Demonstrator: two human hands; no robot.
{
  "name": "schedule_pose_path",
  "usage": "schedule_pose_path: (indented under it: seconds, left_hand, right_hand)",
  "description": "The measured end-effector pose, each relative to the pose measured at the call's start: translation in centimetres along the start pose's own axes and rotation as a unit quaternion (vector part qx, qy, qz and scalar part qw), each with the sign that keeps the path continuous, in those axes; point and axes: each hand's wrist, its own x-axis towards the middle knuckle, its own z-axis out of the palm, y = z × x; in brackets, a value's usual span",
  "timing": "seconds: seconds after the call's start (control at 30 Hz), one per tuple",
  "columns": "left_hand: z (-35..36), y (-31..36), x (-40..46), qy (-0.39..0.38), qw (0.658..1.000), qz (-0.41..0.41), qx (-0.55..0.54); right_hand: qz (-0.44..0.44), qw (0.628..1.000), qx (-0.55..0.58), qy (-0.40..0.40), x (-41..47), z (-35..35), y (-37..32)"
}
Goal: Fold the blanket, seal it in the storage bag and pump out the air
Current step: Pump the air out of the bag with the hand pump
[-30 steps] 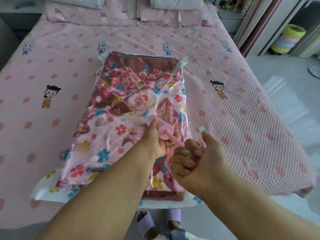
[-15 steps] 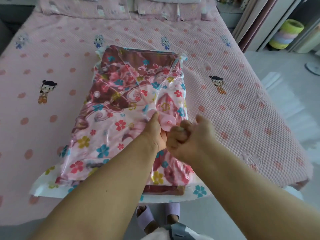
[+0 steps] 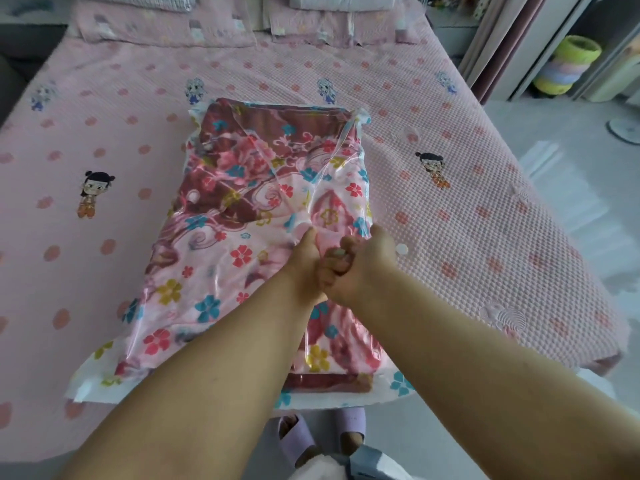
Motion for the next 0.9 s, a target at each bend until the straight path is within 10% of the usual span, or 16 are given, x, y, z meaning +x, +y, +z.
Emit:
schedule_pose_path:
  seconds: [0.9]
  left_hand:
    - [0.4,-0.1,0.4,0.018,0.999,0.027,0.014]
  right_hand:
    - [-0.064,0.988,-0.106,-0.089,-3.0,-3.1,-1.0]
